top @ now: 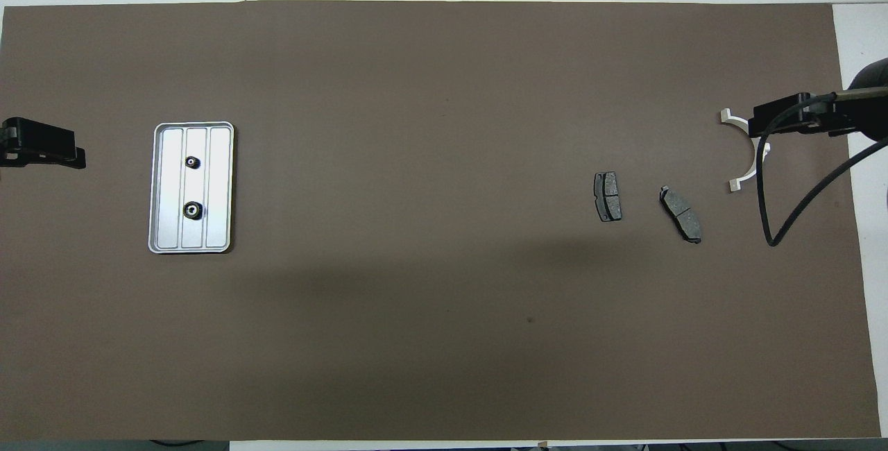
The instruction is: Pick bearing gear from pile to tray
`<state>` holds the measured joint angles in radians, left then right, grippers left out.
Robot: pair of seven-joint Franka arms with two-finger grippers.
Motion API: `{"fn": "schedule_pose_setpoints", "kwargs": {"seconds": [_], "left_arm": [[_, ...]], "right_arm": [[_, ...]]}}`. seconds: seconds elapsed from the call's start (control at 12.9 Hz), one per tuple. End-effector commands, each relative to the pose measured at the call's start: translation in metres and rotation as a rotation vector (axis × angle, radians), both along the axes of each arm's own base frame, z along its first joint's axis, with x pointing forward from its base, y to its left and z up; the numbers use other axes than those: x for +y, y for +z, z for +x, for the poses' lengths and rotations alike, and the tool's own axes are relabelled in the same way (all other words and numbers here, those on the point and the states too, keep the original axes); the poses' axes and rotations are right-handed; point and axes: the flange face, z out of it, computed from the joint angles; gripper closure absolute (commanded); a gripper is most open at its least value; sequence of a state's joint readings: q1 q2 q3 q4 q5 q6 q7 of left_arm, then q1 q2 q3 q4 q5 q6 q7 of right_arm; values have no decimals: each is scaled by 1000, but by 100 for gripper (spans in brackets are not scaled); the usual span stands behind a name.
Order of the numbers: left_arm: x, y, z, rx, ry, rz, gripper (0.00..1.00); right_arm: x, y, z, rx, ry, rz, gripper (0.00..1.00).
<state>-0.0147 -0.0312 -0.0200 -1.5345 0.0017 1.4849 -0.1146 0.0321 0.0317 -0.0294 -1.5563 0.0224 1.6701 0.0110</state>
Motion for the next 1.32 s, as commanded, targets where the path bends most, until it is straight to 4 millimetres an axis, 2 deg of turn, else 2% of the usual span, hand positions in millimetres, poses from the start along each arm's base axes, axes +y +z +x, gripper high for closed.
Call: {"fn": "schedule_pose_setpoints", "kwargs": {"seconds": [0.0, 0.15, 0.39, 0.46, 0.62, 0.77, 0.85, 1.24], "left_arm": [[4, 10, -8, 18, -8, 12, 0], [3, 17, -17, 11, -9, 7, 0], [0, 18, -17, 8, -14, -1, 0], [-1, 15, -14, -9, -16, -1, 0], [0, -9, -7, -7, -19, -3, 0], [0, -18, -8, 16, -19, -2, 0], [0, -30, -12, 37, -18, -1, 0], [-1, -28, -14, 17, -21, -1, 0]], "right_arm": [[-1, 4, -5, -10, 14, -8, 0], [-1, 3, -4, -9, 14, -8, 0], [-1, 3, -4, -9, 14, -8, 0], [-1, 4, -5, -10, 14, -8, 0], [-1, 4, -5, -10, 14, -8, 0], [-1, 5, -5, -12, 14, -8, 0], [-1, 4, -4, -12, 13, -8, 0], [-1, 4, -4, -10, 14, -8, 0]]}}
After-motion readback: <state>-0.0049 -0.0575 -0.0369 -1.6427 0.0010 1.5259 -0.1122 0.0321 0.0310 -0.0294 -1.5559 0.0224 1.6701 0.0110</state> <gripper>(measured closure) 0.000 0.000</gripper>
